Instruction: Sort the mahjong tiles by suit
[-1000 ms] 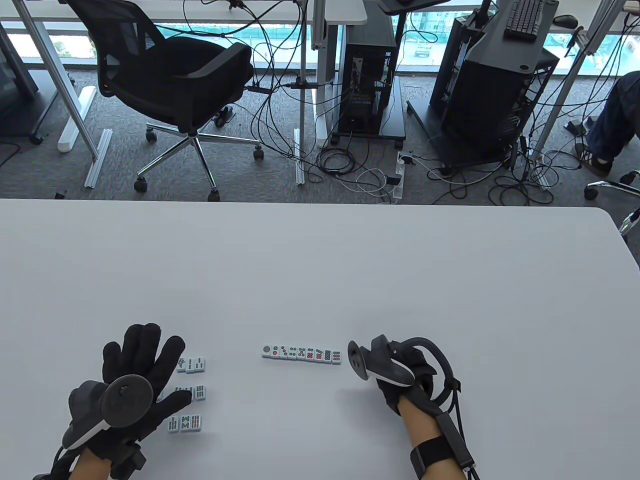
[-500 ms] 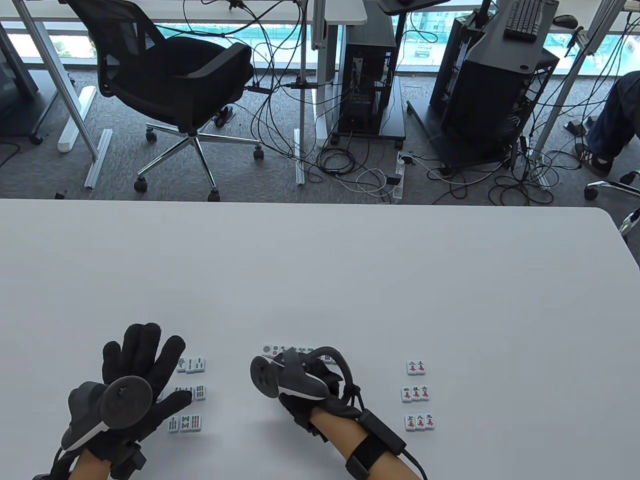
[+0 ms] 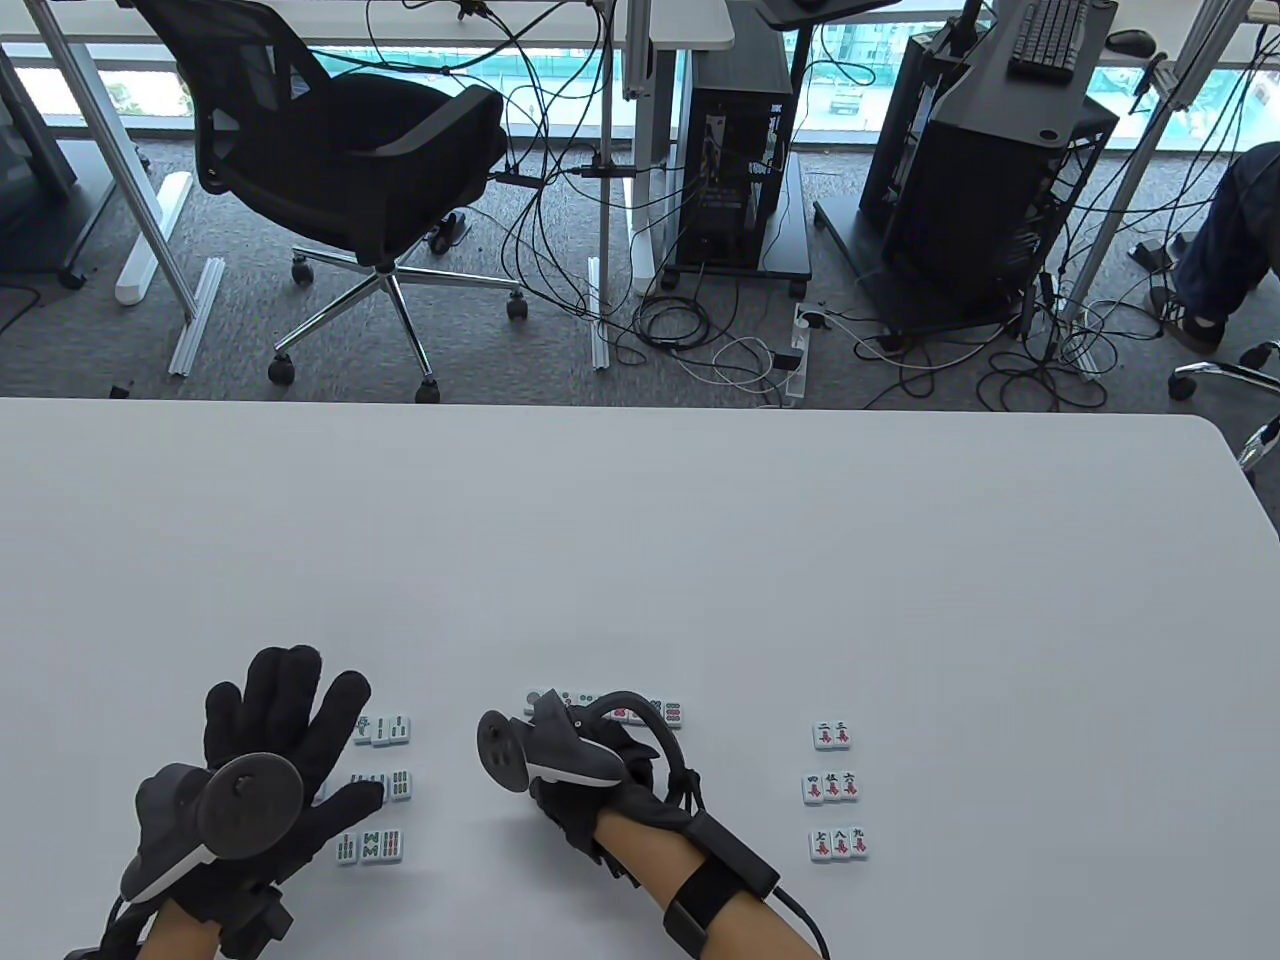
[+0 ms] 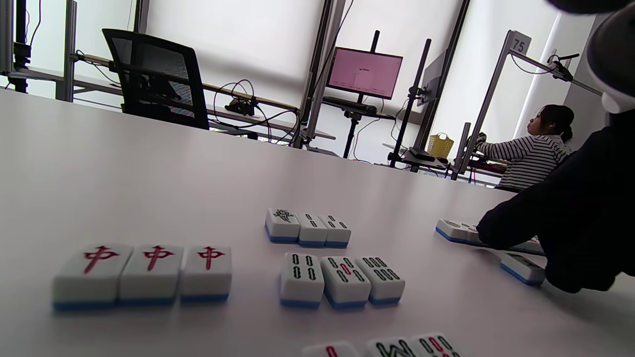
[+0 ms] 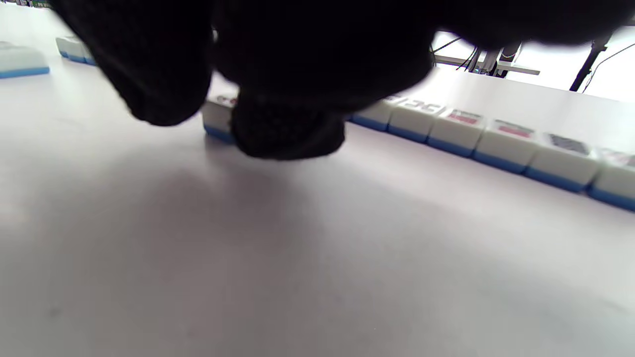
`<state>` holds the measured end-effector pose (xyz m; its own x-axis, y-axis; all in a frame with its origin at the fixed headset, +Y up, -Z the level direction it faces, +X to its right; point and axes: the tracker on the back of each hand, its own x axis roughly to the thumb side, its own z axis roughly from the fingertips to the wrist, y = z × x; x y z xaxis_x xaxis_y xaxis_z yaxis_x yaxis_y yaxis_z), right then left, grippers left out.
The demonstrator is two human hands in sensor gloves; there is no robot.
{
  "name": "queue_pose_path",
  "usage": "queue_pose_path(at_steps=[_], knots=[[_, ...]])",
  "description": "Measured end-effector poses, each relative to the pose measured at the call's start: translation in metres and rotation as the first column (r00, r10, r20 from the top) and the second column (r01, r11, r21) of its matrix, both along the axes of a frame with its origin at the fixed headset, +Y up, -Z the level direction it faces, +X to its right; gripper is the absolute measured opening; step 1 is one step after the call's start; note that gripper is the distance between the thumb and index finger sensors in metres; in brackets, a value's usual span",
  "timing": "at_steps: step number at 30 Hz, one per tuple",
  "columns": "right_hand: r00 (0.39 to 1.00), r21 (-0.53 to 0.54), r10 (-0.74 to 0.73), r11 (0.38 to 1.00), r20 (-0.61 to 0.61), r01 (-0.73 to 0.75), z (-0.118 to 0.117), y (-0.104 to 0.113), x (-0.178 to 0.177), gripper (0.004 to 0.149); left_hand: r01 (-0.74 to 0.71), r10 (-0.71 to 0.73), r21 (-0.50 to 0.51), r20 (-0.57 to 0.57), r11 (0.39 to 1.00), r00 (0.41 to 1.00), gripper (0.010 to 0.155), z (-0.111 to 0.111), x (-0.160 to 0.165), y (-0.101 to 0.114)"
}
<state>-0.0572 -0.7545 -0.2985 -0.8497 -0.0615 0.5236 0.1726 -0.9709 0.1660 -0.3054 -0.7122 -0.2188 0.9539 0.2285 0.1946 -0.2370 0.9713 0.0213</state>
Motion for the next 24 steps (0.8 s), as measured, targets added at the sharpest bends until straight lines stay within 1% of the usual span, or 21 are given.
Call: queue_pose_path(at_steps=[2,3,4,5,7,10,12,13,16,18,24], knots=[[0.999,0.038,-0.035,0.999,0.031,0.033,-0.003,0.017,0.013,0.069,-0.007,0.007,0.005,-0.003,1.0,1.0,0.088,0.0,-0.001,0.001],[0.996,0.059,-0.065,0.996,0.067,0.061,-0.007,0.028,0.024,0.069,-0.013,0.013,0.006,-0.005,1.0,1.0,0.088,0.0,-0.002,0.001],[0.992,0.067,-0.082,0.995,0.092,0.076,-0.01,0.034,0.032,0.069,-0.014,0.014,0.006,-0.005,1.0,1.0,0.088,0.0,-0.002,0.001],[0.985,0.074,-0.108,0.992,0.134,0.099,-0.015,0.043,0.046,0.069,-0.015,0.015,0.005,-0.005,1.0,1.0,0.088,0.0,-0.002,0.001],[0.971,0.077,-0.12,0.991,0.206,0.106,-0.023,0.055,0.072,0.069,-0.008,0.008,0.004,-0.005,1.0,1.0,0.088,0.001,-0.002,0.001],[0.957,0.101,-0.054,0.994,0.283,0.027,-0.033,0.067,0.113,0.068,-0.003,0.003,0.003,-0.002,1.0,1.0,0.088,0.001,-0.001,0.001],[0.951,0.121,0.003,0.992,0.31,-0.043,-0.038,0.071,0.142,0.067,-0.002,0.002,0.005,0.0,1.0,1.0,0.088,0.001,-0.001,0.001],[0.941,0.115,0.052,0.989,0.333,-0.096,-0.04,0.069,0.158,0.066,-0.001,0.001,0.005,0.001,1.0,1.0,0.088,0.001,0.0,0.001],[0.928,0.061,0.151,0.981,0.341,-0.183,-0.04,0.059,0.185,0.063,0.005,-0.005,0.003,-0.001,1.0,1.0,0.088,0.001,0.0,0.001],[0.915,0.043,0.177,0.978,0.362,-0.206,-0.039,0.051,0.198,0.062,0.009,-0.009,-0.001,-0.004,1.0,1.0,0.088,0.0,0.0,0.0],[0.886,-0.008,0.278,0.955,0.372,-0.297,-0.038,0.02,0.217,0.06,0.017,-0.017,-0.01,-0.008,1.0,1.0,0.088,-0.001,0.001,-0.001]])
